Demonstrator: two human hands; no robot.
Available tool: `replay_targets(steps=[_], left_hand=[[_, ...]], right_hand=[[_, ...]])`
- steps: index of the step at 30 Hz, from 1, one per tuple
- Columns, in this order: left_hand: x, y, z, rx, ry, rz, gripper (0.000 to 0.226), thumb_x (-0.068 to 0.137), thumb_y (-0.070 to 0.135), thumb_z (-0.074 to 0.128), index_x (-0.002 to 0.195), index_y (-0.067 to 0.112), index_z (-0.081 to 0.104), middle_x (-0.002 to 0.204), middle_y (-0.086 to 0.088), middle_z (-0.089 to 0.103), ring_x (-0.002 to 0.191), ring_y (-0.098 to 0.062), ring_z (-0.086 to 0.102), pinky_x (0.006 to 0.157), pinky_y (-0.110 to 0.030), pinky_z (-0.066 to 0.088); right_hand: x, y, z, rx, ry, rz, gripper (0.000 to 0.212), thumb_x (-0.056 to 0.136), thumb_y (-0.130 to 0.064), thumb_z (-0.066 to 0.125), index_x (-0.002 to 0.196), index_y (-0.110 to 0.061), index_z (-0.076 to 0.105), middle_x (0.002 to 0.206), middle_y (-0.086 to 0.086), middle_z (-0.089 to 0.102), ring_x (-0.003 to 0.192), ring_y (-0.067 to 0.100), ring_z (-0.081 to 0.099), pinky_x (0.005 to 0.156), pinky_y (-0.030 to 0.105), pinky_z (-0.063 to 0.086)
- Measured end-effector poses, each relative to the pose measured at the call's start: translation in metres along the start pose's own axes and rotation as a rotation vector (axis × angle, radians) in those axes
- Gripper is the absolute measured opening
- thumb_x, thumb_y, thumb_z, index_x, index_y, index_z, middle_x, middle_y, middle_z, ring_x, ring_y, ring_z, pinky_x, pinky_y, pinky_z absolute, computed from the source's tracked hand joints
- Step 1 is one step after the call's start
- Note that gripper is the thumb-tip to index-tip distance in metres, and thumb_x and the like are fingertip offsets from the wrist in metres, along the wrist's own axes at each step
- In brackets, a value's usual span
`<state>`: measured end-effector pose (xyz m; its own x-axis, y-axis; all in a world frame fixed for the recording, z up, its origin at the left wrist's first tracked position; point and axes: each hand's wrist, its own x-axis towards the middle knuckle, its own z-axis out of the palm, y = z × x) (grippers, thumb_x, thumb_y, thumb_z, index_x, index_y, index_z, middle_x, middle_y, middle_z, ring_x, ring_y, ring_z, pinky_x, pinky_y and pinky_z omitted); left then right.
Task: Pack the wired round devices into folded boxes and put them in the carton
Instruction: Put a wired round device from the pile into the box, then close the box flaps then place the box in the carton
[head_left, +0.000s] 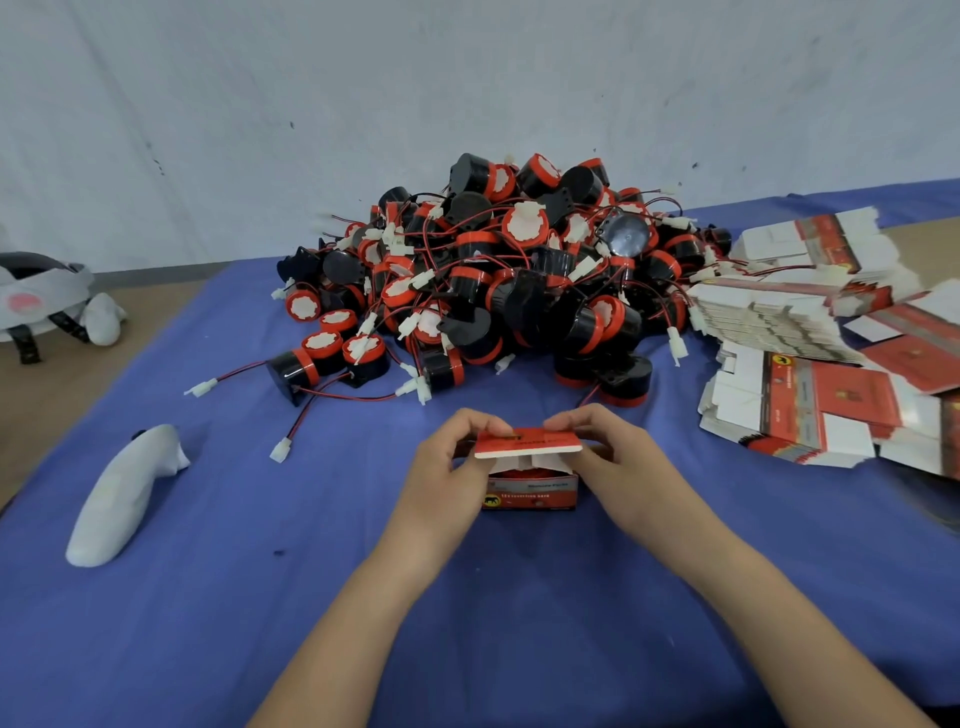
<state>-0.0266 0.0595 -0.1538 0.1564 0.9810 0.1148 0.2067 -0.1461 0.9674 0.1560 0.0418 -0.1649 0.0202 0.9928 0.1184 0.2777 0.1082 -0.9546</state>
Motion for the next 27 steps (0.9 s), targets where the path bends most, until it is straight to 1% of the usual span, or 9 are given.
replay_targets(steps=[6, 9, 12, 15, 16, 19, 21, 23, 27], left_hand=[[0.000, 0.001, 0.001, -0.058, 0.028, -0.044, 0.047, 0.100, -0.003, 0.042, 0.085, 0.026, 0.076, 0.096, 0.014, 0.075, 0.091, -0.007, 0.071, 0.071, -0.018, 0.056], [0.001, 0.002, -0.005, -0.038, 0.010, -0.065, 0.053, 0.098, -0.003, 0.035, 0.082, 0.023, 0.079, 0.103, 0.009, 0.075, 0.090, -0.004, 0.069, 0.070, -0.011, 0.051], [-0.002, 0.003, -0.010, 0.020, -0.043, -0.038, 0.043, 0.102, 0.008, 0.042, 0.088, 0.027, 0.078, 0.098, 0.018, 0.074, 0.086, 0.004, 0.067, 0.067, -0.005, 0.046], [-0.008, -0.005, -0.013, 0.189, -0.149, 0.041, 0.015, 0.098, 0.034, 0.058, 0.105, 0.042, 0.068, 0.111, 0.026, 0.067, 0.094, 0.009, 0.064, 0.076, -0.008, 0.047], [-0.010, -0.008, -0.016, 0.238, -0.195, 0.047, 0.019, 0.094, 0.045, 0.061, 0.112, 0.047, 0.064, 0.124, 0.030, 0.060, 0.103, 0.010, 0.062, 0.083, -0.011, 0.048], [-0.011, -0.014, -0.026, 0.329, -0.245, 0.132, 0.050, 0.078, 0.064, 0.062, 0.125, 0.050, 0.058, 0.144, 0.043, 0.035, 0.126, 0.018, 0.042, 0.100, -0.011, 0.042], [-0.012, -0.014, -0.026, 0.356, -0.228, 0.198, 0.049, 0.077, 0.062, 0.064, 0.125, 0.051, 0.059, 0.142, 0.042, 0.038, 0.127, 0.019, 0.041, 0.102, -0.011, 0.041], [-0.012, -0.016, -0.024, 0.419, -0.181, 0.279, 0.045, 0.081, 0.059, 0.060, 0.125, 0.048, 0.059, 0.141, 0.034, 0.045, 0.126, 0.012, 0.046, 0.101, -0.019, 0.046], [-0.012, -0.021, -0.022, 0.502, -0.155, 0.343, 0.046, 0.088, 0.060, 0.053, 0.131, 0.044, 0.058, 0.144, 0.029, 0.045, 0.126, 0.007, 0.049, 0.100, -0.027, 0.050]], right_hand=[[-0.005, 0.003, -0.007, -0.023, -0.068, 0.020, 0.048, 0.109, -0.017, 0.033, 0.104, -0.049, 0.068, 0.105, -0.020, 0.074, 0.103, 0.002, 0.068, 0.089, 0.021, 0.050], [-0.007, 0.001, -0.010, -0.018, -0.095, 0.029, 0.035, 0.102, -0.036, 0.037, 0.108, -0.050, 0.069, 0.109, -0.021, 0.073, 0.108, 0.001, 0.066, 0.098, 0.029, 0.049], [-0.008, -0.002, -0.010, -0.056, -0.121, 0.019, 0.035, 0.078, -0.070, 0.048, 0.106, -0.055, 0.065, 0.105, -0.030, 0.070, 0.102, -0.007, 0.064, 0.089, 0.023, 0.049], [-0.010, 0.000, -0.008, -0.067, -0.150, -0.018, 0.033, 0.074, -0.066, 0.072, 0.103, -0.054, 0.060, 0.106, -0.029, 0.068, 0.099, -0.004, 0.067, 0.086, 0.023, 0.054], [-0.011, 0.000, -0.008, -0.070, -0.154, -0.033, 0.035, 0.074, -0.064, 0.075, 0.103, -0.053, 0.060, 0.109, -0.026, 0.067, 0.100, -0.002, 0.067, 0.088, 0.025, 0.055], [-0.013, 0.000, -0.010, -0.142, -0.149, -0.108, 0.043, 0.065, -0.067, 0.068, 0.105, -0.051, 0.059, 0.119, -0.037, 0.052, 0.108, -0.007, 0.061, 0.094, 0.026, 0.054], [-0.014, -0.001, -0.009, -0.210, -0.162, -0.154, 0.048, 0.067, -0.069, 0.062, 0.109, -0.047, 0.058, 0.123, -0.039, 0.046, 0.110, -0.006, 0.059, 0.095, 0.026, 0.053], [-0.014, 0.000, -0.008, -0.307, -0.153, -0.191, 0.047, 0.074, -0.069, 0.056, 0.113, -0.042, 0.059, 0.125, -0.035, 0.045, 0.109, 0.001, 0.060, 0.093, 0.029, 0.053], [-0.016, 0.006, -0.007, -0.491, -0.096, -0.263, 0.034, 0.092, -0.060, 0.047, 0.116, -0.040, 0.058, 0.130, -0.031, 0.042, 0.099, 0.005, 0.059, 0.088, 0.034, 0.052]])
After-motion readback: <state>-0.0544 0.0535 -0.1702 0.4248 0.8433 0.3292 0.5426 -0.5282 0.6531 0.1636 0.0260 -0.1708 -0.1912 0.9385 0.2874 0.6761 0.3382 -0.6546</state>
